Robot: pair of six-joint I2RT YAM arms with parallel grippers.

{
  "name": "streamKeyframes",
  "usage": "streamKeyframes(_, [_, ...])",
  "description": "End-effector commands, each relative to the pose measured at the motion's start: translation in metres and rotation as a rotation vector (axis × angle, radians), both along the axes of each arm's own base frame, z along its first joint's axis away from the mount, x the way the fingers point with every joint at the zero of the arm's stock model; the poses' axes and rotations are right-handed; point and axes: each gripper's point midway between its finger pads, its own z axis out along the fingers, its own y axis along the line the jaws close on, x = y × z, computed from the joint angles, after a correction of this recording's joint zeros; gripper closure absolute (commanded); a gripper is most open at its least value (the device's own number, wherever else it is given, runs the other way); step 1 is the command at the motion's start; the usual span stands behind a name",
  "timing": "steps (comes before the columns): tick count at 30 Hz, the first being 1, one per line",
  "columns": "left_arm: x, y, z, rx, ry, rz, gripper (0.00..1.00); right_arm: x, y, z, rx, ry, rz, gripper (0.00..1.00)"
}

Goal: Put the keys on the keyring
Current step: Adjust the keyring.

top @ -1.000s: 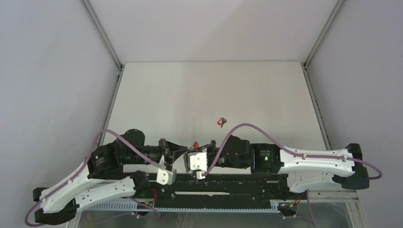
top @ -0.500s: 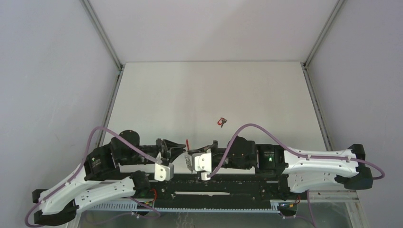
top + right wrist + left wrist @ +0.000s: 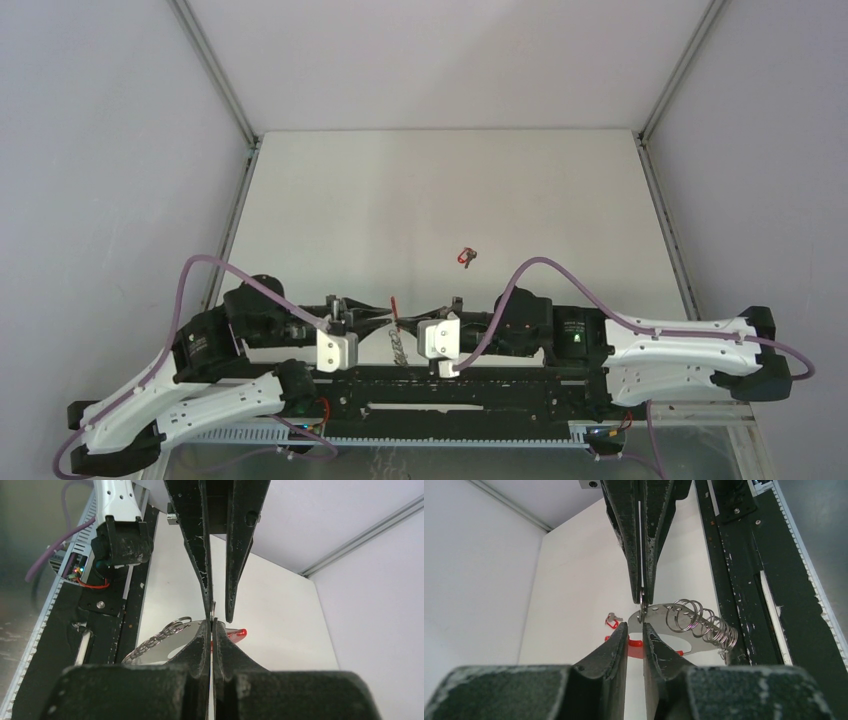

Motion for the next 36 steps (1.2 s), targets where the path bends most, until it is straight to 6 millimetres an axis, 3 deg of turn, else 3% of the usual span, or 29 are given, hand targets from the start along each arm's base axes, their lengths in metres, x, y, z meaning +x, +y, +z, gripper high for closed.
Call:
streamKeyframes(1, [-0.007, 0.003, 0.008, -0.017, -0.003, -0.028, 0.77, -0.005, -0.005, 0.038, 0.151, 0.035, 0.029, 1.00])
streamKeyframes(7, [-0.008, 0.003, 0.010, -0.029, 0.003, -0.028, 0.73, -0.005, -0.008, 0.041, 0.171, 0.049, 0.036, 1.00])
streamKeyframes(13, [-0.005, -0.002, 0.034, -0.132, 0.034, 0.002, 0.76, -0.006, -0.007, 0.042, 0.180, 0.060, 0.047, 1.00])
streamKeyframes(36, [-0.017, -0.004, 0.037, -0.137, 0.046, -0.066, 0.84, -0.006, -0.003, 0.040, 0.181, 0.067, 0.057, 1.00])
